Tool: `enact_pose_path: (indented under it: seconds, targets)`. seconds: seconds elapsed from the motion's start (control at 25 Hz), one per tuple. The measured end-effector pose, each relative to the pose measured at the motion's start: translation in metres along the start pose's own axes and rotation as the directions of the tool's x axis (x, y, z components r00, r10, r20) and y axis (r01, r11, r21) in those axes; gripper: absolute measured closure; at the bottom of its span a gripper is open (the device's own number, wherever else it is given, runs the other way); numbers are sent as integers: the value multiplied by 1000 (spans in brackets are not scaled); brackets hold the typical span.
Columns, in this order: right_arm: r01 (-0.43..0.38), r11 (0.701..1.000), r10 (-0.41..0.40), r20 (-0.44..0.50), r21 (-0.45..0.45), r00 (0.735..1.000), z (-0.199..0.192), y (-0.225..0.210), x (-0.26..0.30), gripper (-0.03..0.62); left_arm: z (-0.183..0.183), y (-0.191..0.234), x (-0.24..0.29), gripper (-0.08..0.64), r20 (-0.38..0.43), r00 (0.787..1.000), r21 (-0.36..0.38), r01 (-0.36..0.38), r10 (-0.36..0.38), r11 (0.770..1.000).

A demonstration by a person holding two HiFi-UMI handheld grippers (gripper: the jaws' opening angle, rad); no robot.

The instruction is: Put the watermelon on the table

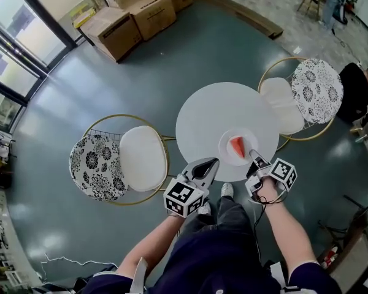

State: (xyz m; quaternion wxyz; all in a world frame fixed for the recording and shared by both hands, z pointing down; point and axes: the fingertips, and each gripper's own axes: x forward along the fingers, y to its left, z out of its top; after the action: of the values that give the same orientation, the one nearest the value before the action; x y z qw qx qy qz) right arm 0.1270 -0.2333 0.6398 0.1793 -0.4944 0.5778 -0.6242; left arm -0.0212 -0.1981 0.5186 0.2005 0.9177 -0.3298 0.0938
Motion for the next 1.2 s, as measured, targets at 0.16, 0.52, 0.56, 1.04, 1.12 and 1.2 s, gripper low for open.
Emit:
enact_pose_path:
  seconds: [0.16,0.52,0.56,1.04,1.12,1.2]
  targets:
    - [24,1000,-24,-26,5,999,-3,-18,16,578,-10,8,8,555,-22,1000,-10,-18,17,1000]
    - [77,997,-76,-61,10,995,-10,-43,41,578,-23,24,18,555,-54,998,-51,-42,39,998]
    - [81,997,-80,-62,9,995,-10,-45,43,578,-23,25,19,555,-55,998,-54,-44,42,998]
    - [115,993,-116,-77,-12,990,-11,-60,58,578,-30,34,23,555,-84,995,-76,-65,59,995]
    - [121,992,-122,-78,-18,989,-11,-62,57,578,-30,35,22,555,-88,994,-79,-70,63,994]
    - [126,992,-127,-79,-24,989,-11,-63,57,578,-30,36,21,555,-91,994,-80,-73,65,994]
